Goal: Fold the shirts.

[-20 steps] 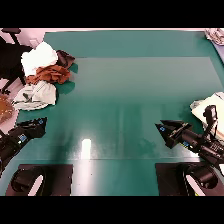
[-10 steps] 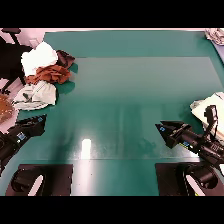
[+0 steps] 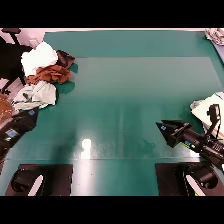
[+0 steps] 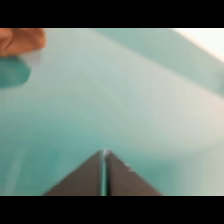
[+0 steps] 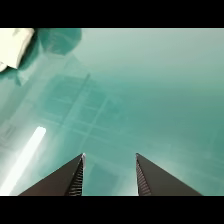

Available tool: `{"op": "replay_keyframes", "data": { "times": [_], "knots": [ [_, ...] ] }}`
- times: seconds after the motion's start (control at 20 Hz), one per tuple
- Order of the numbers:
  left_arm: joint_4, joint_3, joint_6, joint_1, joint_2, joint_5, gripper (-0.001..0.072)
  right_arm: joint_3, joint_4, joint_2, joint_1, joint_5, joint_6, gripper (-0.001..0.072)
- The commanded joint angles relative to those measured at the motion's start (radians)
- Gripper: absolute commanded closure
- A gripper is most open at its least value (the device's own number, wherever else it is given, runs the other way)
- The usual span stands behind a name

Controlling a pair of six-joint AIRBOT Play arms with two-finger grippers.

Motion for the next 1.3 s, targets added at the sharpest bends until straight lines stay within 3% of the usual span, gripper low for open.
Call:
{"op": "replay_keyframes", "data": {
  "times": [0.0,0.1,0.25,0.35,0.5,0.6,0.65,0.85,0.95,1.1,1.25],
  "knots": [
    [0.103,0.148,0.013,0.0,-0.03,-0.027,0.068,0.083,-0.027,-0.09,0.0,0.027,0.026,0.0348],
    [0.217,0.302,0.024,0.0,-0.145,-0.167,0.068,0.184,-0.103,-0.225,0.0,0.121,0.069,0.0348],
    [0.316,0.533,0.197,0.0,-0.409,-0.313,0.0679,0.365,-0.186,-0.449,0.0,0.258,0.069,0.0347],
    [0.449,0.699,0.206,0.0,-0.605,-0.369,0.0468,0.478,-0.183,-0.566,0.0,0.291,0.069,0.0347],
    [0.573,0.927,0.207,0.034,-0.9,-0.511,0.0462,0.608,-0.178,-0.683,0.0,0.293,0.07,0.0347],
    [0.524,1.046,0.206,0.12,-1.076,-0.565,0.0221,0.676,-0.151,-0.746,0.0,0.301,0.069,0.0347],
    [0.472,1.089,0.207,0.174,-1.151,-0.576,0.0145,0.699,-0.149,-0.768,0.002,0.308,0.069,0.0347],
    [0.062,1.186,0.261,0.402,-1.367,-0.56,0.0148,0.719,-0.101,-0.811,0.003,0.318,0.068,0.0346],
    [-0.113,1.212,0.283,0.482,-1.456,-0.484,0.0149,0.711,-0.103,-0.816,0.002,0.311,0.068,0.0346],
    [-0.263,1.23,0.3,0.549,-1.556,-0.306,0.0149,0.668,-0.101,-0.8,0.002,0.307,0.068,0.0347],
    [-0.28,1.23,0.319,0.557,-1.636,-0.187,0.0149,0.588,-0.102,-0.748,0.002,0.293,0.069,0.0347]
  ]
}}
